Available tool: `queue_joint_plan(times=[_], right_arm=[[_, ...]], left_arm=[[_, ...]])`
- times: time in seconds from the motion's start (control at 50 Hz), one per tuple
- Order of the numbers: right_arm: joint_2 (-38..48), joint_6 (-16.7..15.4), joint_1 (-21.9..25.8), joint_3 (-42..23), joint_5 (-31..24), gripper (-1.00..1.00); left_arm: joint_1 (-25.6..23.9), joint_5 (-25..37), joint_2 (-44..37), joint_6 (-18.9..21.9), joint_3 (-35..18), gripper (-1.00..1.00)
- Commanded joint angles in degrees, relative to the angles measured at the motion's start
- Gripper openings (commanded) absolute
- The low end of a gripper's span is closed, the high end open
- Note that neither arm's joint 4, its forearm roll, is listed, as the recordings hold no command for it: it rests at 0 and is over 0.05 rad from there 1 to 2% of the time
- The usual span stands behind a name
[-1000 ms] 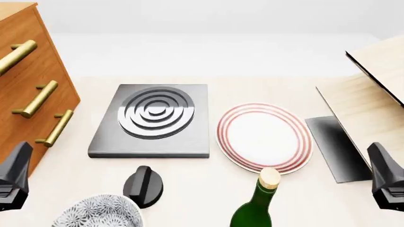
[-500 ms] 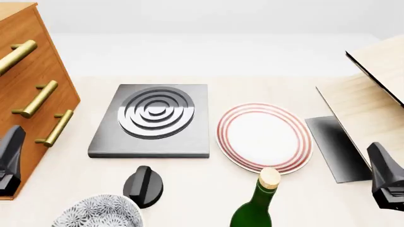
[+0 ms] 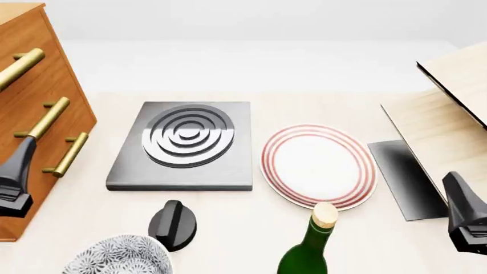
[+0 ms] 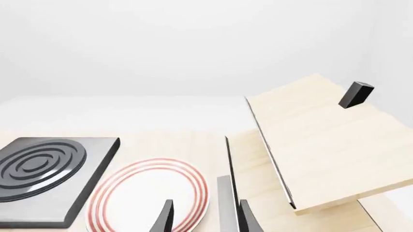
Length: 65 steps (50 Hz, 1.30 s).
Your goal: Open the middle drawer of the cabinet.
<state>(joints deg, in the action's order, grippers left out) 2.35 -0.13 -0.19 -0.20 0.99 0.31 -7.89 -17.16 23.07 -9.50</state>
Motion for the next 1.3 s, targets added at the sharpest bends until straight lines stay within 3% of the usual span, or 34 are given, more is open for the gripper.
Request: queue_joint_plan(times=[0.02,0.4,0.52,0.88,1.12,1.3], right_arm=[[-0.49,0.09,0.04,0.02,-0.21,1.0],[-0.51,0.1,0.04,0.02,-0.22,1.0],[-0.49,0.08,0.05,0.02,-0.22,1.0],[-0.58,0.08,0.04,0.0,-0.31,1.0],[-0.64,0.08,0.04,0.01,-0.36,1.0],[-0.62,0.07,0.04,0.01,-0.35,1.0]], left_arm=[[-1.51,-1.18,-0.52,9.31,-0.69,1.0],[-2.9,-3.41,-2.44,20.94,-1.61,1.0],[-5.09,-4.1,-3.35,22.73,-1.51,1.0],[-9.23,-17.35,-15.01,30.68,2.57,1.0],[-8.4,-25.25,-22.06,33.87,5.34,1.0],[-6.88,-36.31,-31.81,38.48,9.07,1.0]])
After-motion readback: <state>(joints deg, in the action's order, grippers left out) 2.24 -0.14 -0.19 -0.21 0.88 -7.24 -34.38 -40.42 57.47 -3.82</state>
